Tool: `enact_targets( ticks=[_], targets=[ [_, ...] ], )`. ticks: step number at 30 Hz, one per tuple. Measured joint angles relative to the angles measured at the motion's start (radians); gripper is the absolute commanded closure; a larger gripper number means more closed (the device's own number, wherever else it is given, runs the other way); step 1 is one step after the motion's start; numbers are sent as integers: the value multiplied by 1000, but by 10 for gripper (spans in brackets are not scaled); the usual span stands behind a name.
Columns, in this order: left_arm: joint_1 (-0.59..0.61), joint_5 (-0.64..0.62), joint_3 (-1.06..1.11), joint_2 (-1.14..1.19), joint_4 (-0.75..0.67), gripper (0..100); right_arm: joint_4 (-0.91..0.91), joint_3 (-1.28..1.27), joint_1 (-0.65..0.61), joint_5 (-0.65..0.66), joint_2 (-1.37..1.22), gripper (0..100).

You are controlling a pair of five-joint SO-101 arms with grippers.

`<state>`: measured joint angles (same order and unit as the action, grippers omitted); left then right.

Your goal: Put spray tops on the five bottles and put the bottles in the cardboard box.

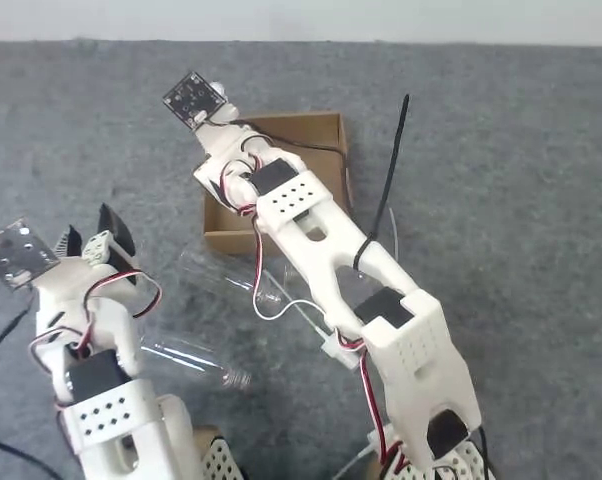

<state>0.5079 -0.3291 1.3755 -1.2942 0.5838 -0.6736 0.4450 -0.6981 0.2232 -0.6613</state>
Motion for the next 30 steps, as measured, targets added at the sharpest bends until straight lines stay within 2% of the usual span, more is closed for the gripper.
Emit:
enact_targets(
  ticks=[21, 30],
  targets=[
    [0, 0, 0, 0, 0, 823, -58, 8, 0, 2, -17, 814],
    [0, 0, 0, 0, 0, 823, -178, 8, 0, -38, 29, 814]
  ],
)
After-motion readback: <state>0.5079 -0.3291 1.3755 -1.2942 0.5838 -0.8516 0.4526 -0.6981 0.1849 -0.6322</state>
